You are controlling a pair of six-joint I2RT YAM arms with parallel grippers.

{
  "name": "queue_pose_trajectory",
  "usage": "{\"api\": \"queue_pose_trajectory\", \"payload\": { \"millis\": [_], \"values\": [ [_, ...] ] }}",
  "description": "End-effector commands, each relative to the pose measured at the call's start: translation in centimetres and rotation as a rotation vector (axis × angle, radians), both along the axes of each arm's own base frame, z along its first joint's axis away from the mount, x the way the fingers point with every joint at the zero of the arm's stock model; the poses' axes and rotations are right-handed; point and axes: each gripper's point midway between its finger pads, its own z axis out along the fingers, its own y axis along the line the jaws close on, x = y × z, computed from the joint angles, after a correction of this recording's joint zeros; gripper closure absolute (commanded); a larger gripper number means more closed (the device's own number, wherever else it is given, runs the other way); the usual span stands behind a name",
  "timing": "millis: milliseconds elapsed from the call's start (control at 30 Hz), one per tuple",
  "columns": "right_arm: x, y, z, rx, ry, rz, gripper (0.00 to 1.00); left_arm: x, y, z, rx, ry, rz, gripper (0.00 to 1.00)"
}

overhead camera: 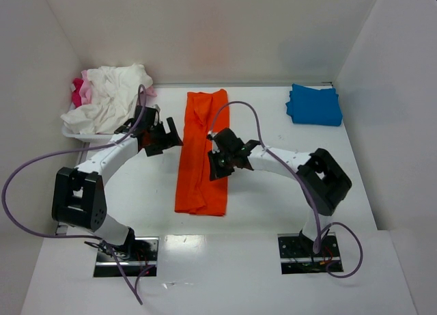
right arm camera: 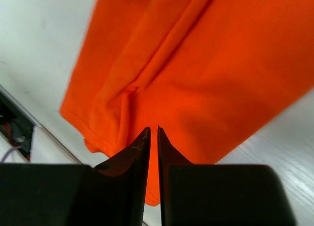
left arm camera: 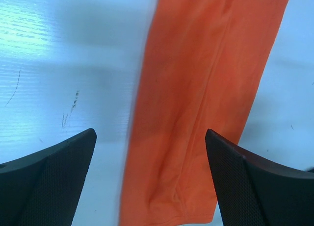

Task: Fold and stack the t-shirts
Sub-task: Rotate the tshirt 90 degrees

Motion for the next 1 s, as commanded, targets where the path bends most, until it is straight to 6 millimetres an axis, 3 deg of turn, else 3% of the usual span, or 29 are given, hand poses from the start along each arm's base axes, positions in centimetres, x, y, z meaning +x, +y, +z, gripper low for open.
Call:
{"api": "queue_pose_trajectory", "payload": {
  "millis": [0, 467, 967],
  "values": [
    [0.5, -0.3, -2.0, -0.083, 0.046, -0.047, 0.89, -0.3, 0.1, 1.2, -0.008, -0.036, -0.005, 0.00],
    [0.0, -2.4, -5.1, -0.221, 0.051, -0.085, 0.96, -0.7, 1.3, 2.5, 0.007, -0.069, 0.019, 0.00],
    [-0.8, -6.8, -8.0, -0.403, 0.048, -0.163, 0.98, -0.9, 1.3, 2.0, 0.011, -0.051, 0.019, 0.00]
  ]
}}
